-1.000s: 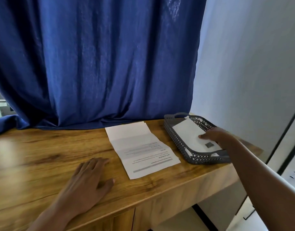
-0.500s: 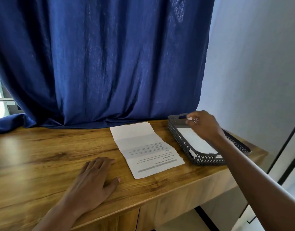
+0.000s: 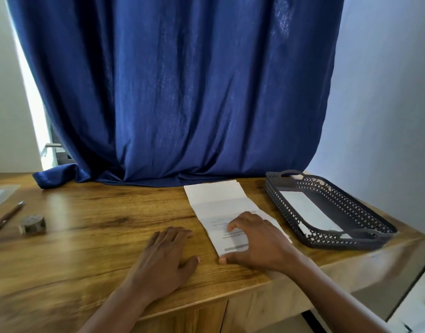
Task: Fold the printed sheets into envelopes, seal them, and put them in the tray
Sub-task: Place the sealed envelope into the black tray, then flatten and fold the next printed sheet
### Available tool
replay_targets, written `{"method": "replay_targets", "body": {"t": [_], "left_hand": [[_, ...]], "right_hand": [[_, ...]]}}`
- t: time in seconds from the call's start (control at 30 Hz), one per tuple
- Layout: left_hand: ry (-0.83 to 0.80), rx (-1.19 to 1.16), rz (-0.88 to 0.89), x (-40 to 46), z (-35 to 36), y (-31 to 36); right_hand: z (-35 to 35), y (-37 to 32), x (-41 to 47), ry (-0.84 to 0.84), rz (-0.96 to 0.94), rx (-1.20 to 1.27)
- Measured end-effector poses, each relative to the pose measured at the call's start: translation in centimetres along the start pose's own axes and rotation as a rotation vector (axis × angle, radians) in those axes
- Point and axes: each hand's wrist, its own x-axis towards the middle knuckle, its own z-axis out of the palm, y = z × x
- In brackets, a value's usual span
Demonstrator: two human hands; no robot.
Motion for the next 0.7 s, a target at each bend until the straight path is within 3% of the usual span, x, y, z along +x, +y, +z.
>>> {"method": "replay_targets", "body": {"t": [0.33, 0.53, 0.7], "left_hand": [[0.013, -0.005, 0.000, -0.3, 0.0, 0.0], [-0.028, -0.081, 0.044, -0.7, -0.5, 0.1], [-0.034, -0.491, -0.106, -1.2, -1.5, 0.3]], "right_hand": [[1.5, -1.7, -2.2, 0.148, -0.092, 0.014], [-0.4, -4.4, -0.8, 0.259, -0.007, 0.134], [-1.8, -9.2, 1.4, 0.315, 0.004, 0.293]]}}
